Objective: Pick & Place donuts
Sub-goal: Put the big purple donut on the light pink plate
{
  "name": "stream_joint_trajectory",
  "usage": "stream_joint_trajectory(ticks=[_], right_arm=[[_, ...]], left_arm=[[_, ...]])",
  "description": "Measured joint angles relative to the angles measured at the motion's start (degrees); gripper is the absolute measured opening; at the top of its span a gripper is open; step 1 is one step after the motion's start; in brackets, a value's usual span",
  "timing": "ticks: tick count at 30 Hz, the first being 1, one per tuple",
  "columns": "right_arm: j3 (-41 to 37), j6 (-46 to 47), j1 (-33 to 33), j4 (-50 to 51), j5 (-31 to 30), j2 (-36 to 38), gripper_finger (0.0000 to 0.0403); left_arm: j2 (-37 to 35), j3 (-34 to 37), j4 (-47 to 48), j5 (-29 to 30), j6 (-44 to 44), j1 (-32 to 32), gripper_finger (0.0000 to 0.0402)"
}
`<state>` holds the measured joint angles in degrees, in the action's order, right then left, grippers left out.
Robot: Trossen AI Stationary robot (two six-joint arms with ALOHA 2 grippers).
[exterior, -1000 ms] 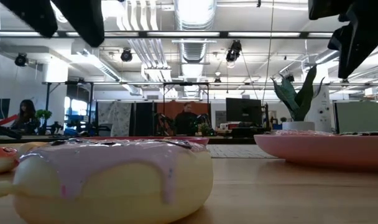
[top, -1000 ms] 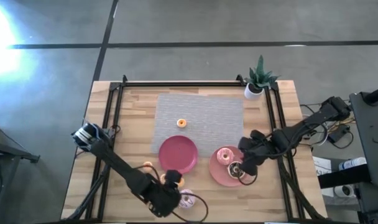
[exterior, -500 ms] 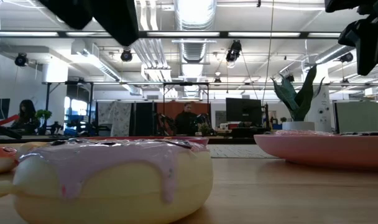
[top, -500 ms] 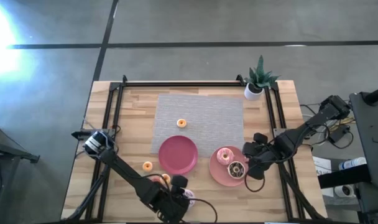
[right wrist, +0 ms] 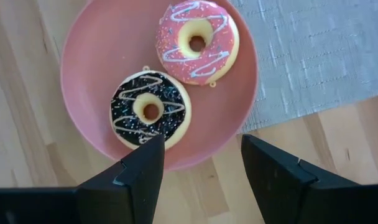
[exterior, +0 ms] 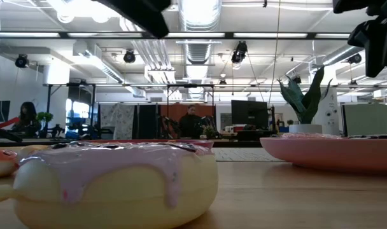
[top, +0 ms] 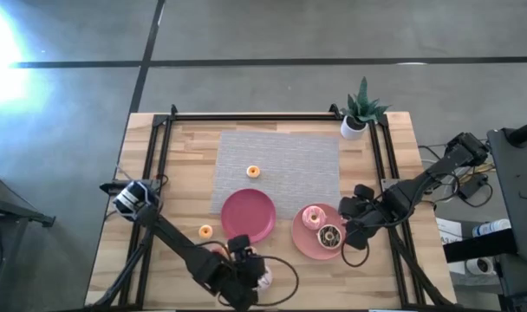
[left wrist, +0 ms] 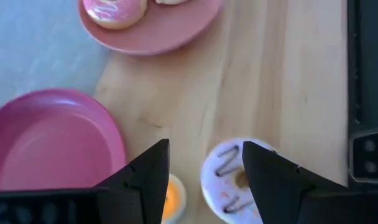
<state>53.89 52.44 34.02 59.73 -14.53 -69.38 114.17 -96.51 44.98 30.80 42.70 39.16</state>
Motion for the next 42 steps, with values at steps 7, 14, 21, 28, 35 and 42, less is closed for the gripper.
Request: stream_joint_trajectory(ticks=[7, 14, 21, 28, 35, 42], right_arm=[[0.0, -0.41, -0.02, 0.02, -1.01, 0.0, 0.0206], [-0.02, 0.5, -0.02, 0.02, -1.08, 0.0, 0.0206], [-0.02, 1.7, -0.02, 0.02, -0.7, 0.0, 0.0205], [-0.02, 1.99, -0.02, -0.04, -0.65, 0.0, 0.0205], [-0.02, 2.09, -0.02, -0.07, -0.6, -0.04, 0.0205], [-0.02, 2.65, 0.23, -0.29, -0.63, -0.04, 0.0205]], left_arm=[[0.64, 0.11, -2.42, -9.38, -14.12, 2.08, 0.0177], [3.27, 0.13, -6.46, -12.25, -28.39, 2.31, 0.0177], [7.37, 0.15, -6.46, -13.42, -29.06, 1.79, 0.0177], [9.47, 0.2, -6.52, -14.65, -27.15, 1.55, 0.0177], [11.57, 0.11, -7.07, -14.22, -27.16, 1.42, 0.0177], [11.72, 0.11, -7.0, -13.21, -27.22, 0.75, 0.0118]])
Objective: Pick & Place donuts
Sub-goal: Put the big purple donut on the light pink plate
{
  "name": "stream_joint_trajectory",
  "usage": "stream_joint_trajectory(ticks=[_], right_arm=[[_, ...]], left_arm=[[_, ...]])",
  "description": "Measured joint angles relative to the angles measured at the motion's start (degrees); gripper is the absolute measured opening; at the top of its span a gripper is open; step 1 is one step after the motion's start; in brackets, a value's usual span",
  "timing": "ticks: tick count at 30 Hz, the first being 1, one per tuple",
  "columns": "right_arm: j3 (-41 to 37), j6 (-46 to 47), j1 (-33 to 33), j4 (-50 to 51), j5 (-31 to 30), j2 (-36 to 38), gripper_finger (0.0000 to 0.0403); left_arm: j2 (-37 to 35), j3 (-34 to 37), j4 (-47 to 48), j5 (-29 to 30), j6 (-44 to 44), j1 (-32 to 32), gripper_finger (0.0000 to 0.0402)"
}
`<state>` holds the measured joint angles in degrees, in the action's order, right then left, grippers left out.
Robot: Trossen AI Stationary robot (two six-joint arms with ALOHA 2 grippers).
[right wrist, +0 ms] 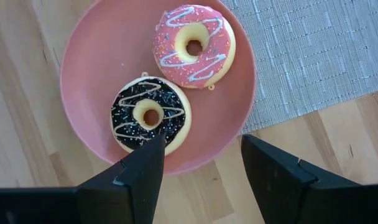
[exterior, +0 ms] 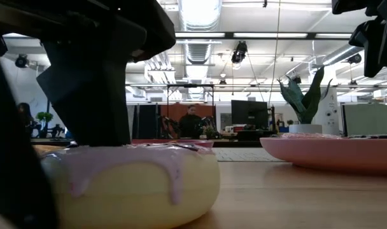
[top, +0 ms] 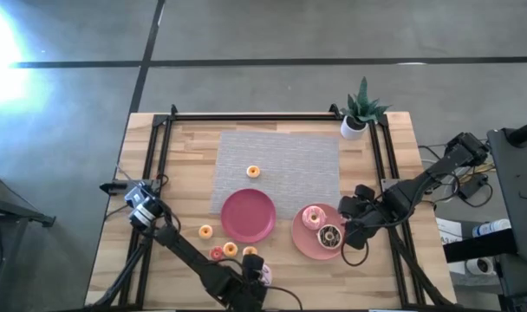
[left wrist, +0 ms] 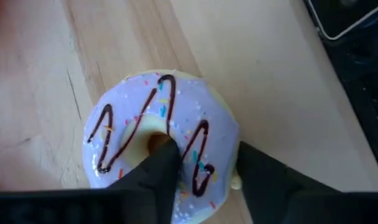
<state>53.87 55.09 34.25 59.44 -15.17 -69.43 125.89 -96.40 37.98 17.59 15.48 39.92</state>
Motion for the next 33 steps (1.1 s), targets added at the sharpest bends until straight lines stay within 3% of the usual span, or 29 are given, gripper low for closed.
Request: stream_joint_trajectory(ticks=[6, 11, 14, 23, 33], right_arm=[[1.38, 0.19, 2.48, 0.44, -1.37, 0.0, 0.0205], [4.65, 2.04, 5.09, 3.12, -4.65, 0.0, 0.0205], [6.7, 3.56, 6.18, 5.8, -7.02, 0.0, 0.0205], [12.51, 10.39, 8.25, 16.18, -11.91, 0.02, 0.0205], [12.12, 15.06, 9.78, 18.32, -12.41, 0.04, 0.0205]], left_arm=[[-0.99, 0.06, 0.81, 0.59, -0.02, -0.93, 0.0015], [-4.91, -0.64, 5.17, 5.23, -2.57, -2.96, 0.001], [-8.02, -0.85, 4.32, 5.08, -7.18, -5.79, 0.0009], [-8.17, -0.9, -10.17, -3.91, -23.67, -18.12, 0.0008], [-3.47, -2.3, -23.53, -9.83, -25.33, -22.2, 0.0008]])
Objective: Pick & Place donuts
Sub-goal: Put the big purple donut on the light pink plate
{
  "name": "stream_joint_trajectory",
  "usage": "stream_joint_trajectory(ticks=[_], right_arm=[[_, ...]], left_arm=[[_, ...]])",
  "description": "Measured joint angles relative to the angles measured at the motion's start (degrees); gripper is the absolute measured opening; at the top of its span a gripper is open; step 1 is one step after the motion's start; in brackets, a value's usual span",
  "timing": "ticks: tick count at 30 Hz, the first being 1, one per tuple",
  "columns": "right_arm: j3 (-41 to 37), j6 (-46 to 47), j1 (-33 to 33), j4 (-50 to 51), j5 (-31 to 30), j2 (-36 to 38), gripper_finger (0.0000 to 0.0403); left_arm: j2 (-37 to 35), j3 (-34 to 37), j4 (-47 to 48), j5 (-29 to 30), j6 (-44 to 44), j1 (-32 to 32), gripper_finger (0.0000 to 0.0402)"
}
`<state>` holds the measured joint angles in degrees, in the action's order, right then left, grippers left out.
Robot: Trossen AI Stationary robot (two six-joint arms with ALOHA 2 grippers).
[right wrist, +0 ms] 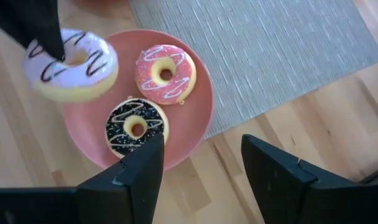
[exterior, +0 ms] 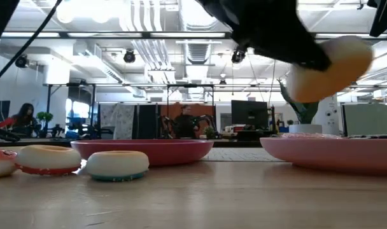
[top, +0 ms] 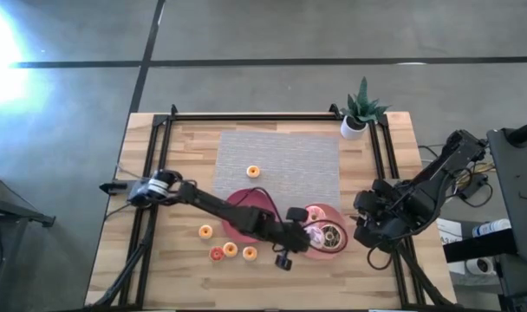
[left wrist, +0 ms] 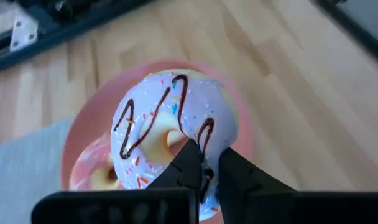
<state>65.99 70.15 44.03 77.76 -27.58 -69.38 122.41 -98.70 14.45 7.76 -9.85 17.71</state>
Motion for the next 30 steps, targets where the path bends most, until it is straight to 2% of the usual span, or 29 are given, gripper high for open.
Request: stream_joint_trajectory(ticks=[5, 11, 17, 22, 30], right_arm=[[-0.38, -0.02, 0.0, 0.0, -1.14, 0.0, 0.0206], [-0.48, 0.0, 0.0, -0.03, -1.26, 0.0, 0.0205], [-0.55, 0.26, -0.02, -0.06, -1.26, 0.0, 0.0205], [-0.65, 0.26, -0.02, -0.07, -1.26, 0.0, 0.0205], [-0.65, 0.26, -0.02, -0.11, -1.21, 0.0, 0.0205]], left_arm=[[4.07, -1.96, -0.46, -1.59, 2.21, -0.28, 0.0008], [7.79, -3.54, -0.05, 0.47, 4.34, -0.84, 0.0014], [8.08, -4.3, 5.75, 0.65, 9.06, -1.16, 0.004], [8.02, -5.0, 6.32, 0.72, 12.56, -1.13, 0.0066], [7.95, -9.23, 9.53, 2.76, 13.38, -1.12, 0.0115]])
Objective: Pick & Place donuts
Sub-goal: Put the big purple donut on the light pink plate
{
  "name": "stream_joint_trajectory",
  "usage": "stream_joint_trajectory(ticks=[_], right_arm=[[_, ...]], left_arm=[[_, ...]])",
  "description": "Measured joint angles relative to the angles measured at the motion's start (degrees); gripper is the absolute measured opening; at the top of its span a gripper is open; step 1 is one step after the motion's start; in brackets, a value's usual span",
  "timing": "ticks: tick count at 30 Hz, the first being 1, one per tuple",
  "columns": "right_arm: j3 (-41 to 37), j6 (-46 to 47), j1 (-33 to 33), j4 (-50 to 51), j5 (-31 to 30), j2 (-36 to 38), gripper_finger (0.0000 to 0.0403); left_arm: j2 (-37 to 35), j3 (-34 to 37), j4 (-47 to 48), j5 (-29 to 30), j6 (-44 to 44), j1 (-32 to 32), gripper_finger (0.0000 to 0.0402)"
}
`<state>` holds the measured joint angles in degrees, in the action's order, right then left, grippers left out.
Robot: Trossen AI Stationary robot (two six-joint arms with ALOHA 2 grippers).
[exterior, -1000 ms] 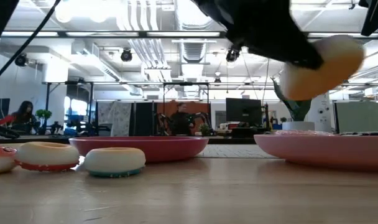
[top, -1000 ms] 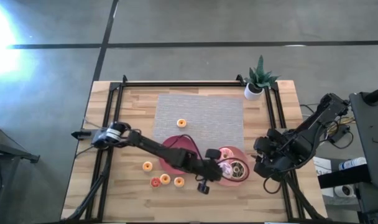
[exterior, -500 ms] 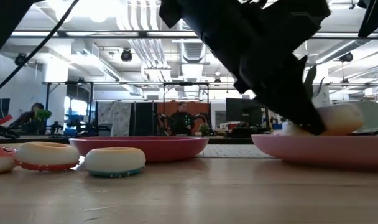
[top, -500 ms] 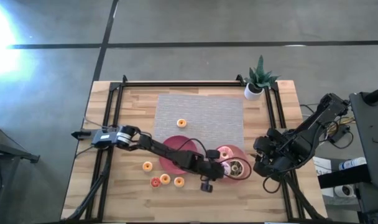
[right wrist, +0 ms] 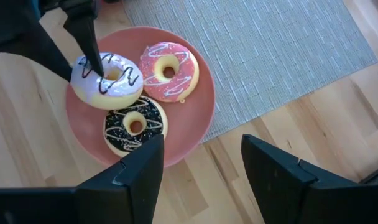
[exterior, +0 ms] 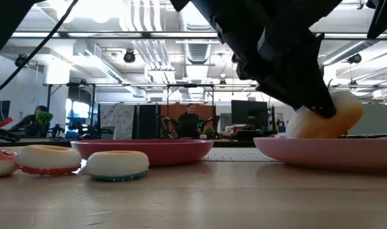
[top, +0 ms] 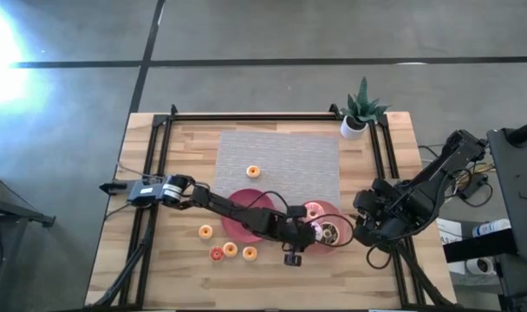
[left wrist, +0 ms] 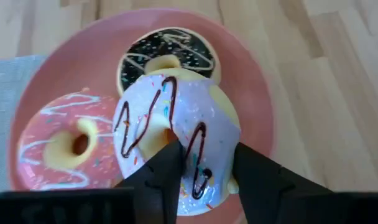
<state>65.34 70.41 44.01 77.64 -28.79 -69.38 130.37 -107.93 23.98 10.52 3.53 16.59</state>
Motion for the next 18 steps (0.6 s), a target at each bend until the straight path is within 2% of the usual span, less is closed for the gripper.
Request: stream_joint_trajectory(ticks=[10, 15, 18], right_arm=[[-0.47, -1.53, 0.0, -3.9, 0.14, 0.0, 0.0205], [-4.08, -0.77, 0.02, -6.47, 0.46, 0.15, 0.0205], [-6.75, 1.33, 0.7, -8.82, 0.79, 0.97, 0.0205]], left_arm=[[-0.23, -0.47, 5.09, 3.67, -0.06, -0.29, 0.0131], [-2.27, -0.62, 4.26, 9.1, 1.3, -0.23, 0.0131], [-2.38, -0.62, 4.8, 9.95, 2.57, -0.36, 0.0131]])
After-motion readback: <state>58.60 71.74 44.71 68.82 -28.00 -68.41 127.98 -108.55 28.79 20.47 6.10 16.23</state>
